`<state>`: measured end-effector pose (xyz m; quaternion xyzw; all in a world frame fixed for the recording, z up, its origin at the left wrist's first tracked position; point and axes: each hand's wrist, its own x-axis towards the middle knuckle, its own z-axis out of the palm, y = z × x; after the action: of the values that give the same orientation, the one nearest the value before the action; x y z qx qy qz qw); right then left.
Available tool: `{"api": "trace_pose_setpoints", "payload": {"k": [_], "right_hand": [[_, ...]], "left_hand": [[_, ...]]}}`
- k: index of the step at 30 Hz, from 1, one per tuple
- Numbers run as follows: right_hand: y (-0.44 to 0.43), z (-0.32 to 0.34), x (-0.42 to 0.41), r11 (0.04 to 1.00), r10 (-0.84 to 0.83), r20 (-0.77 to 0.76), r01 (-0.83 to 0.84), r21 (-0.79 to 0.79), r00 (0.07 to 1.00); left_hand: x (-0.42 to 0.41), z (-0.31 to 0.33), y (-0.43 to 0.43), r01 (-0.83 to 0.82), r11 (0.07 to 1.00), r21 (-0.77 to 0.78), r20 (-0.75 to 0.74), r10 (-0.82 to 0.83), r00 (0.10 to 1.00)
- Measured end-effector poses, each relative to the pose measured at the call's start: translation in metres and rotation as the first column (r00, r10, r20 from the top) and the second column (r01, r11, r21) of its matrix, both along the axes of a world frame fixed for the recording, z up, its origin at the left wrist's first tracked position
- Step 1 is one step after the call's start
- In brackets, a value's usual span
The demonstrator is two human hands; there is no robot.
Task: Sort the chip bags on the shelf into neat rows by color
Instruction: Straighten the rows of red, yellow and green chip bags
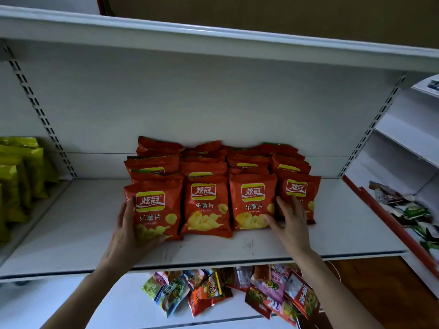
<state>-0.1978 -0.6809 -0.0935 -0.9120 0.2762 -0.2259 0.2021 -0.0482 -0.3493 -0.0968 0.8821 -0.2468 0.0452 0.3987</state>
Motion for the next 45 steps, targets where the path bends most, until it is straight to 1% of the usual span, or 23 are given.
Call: {"api": "trace_pose_setpoints", "payload": {"k": [1, 3, 5, 6, 7, 10, 12, 17, 21, 24, 26, 31, 34, 37, 40, 43, 45], "right_hand": [[-0.003, 0.001, -0.001, 1.0, -0.013, 0.025, 0.013, 0.01, 1.0], [-0.013, 0.003, -0.003, 0.995, -0.101, 0.054, 0.101, 0.004, 0.993], [-0.025, 0.004, -0.005, 0.981, -0.187, 0.044, 0.185, 0.049, 0.981], [-0.029, 0.005, -0.004, 0.977, -0.198, 0.026, 0.195, 0.086, 0.98], [-0.033, 0.004, -0.003, 0.978, -0.181, 0.012, 0.179, 0.107, 0.983], [-0.04, 0.0, 0.003, 0.99, -0.107, 0.021, 0.104, 0.1, 0.994], [-0.04, -0.001, 0.006, 0.986, -0.114, 0.017, 0.111, 0.121, 0.993], [-0.042, 0.001, 0.003, 0.99, -0.116, 0.023, 0.114, 0.084, 0.993], [-0.037, 0.007, -0.002, 0.989, -0.117, 0.043, 0.113, 0.101, 0.992], [-0.029, 0.01, -0.008, 0.998, -0.06, 0.123, 0.056, 0.033, 0.991], [-0.021, 0.011, -0.011, 1.0, -0.02, 0.143, 0.023, -0.017, 0.99], [-0.001, 0.001, -0.011, 0.996, 0.055, 0.117, -0.046, -0.076, 0.992], [0.011, -0.002, -0.007, 0.994, 0.088, 0.076, -0.082, -0.077, 0.993], [0.016, -0.002, -0.003, 0.995, 0.071, 0.023, -0.069, -0.07, 0.997], [0.017, -0.001, -0.002, 0.996, 0.057, -0.006, -0.057, -0.066, 0.998], [0.022, 0.006, 0.002, 0.995, 0.053, 0.062, -0.047, -0.086, 0.997], [0.029, 0.013, 0.012, 0.987, 0.088, 0.121, -0.07, -0.143, 0.989]], "left_hand": [[-0.001, 0.001, -0.001, -0.011, 1.0, -0.009, -0.014, 0.011, 1.0], [-0.004, 0.003, -0.003, -0.022, 1.0, -0.012, -0.017, 0.021, 1.0], [-0.005, 0.003, -0.003, -0.022, 1.0, -0.003, -0.007, 0.022, 1.0], [-0.005, 0.003, -0.003, -0.023, 1.0, 0.003, -0.002, 0.023, 1.0], [-0.004, 0.002, -0.003, -0.025, 1.0, 0.009, 0.0, 0.025, 1.0], [-0.004, 0.002, -0.003, -0.024, 0.999, 0.025, -0.004, 0.024, 1.0], [-0.002, -0.001, -0.002, -0.007, 0.999, 0.041, 0.006, 0.007, 1.0], [-0.002, 0.001, -0.005, -0.018, 0.999, 0.036, -0.012, 0.019, 1.0], [-0.002, 0.001, -0.008, -0.027, 0.998, 0.055, -0.033, 0.029, 0.999], [-0.002, 0.002, -0.011, -0.052, 0.996, 0.074, -0.047, 0.055, 0.997], [-0.004, 0.002, -0.011, -0.064, 0.996, 0.058, -0.038, 0.066, 0.997], [-0.008, -0.007, 0.001, -0.004, 0.996, 0.087, 0.037, 0.001, 0.999], [-0.011, -0.005, -0.001, -0.035, 0.996, 0.08, 0.03, 0.033, 0.999], [-0.01, -0.003, -0.009, -0.071, 0.991, 0.114, -0.011, 0.073, 0.997], [-0.008, -0.002, -0.01, -0.057, 0.986, 0.154, -0.033, 0.063, 0.997], [-0.013, 0.001, -0.007, -0.043, 0.974, 0.223, -0.081, 0.063, 0.995], [-0.02, 0.005, -0.003, -0.065, 0.952, 0.301, -0.043, 0.082, 0.996]]}}
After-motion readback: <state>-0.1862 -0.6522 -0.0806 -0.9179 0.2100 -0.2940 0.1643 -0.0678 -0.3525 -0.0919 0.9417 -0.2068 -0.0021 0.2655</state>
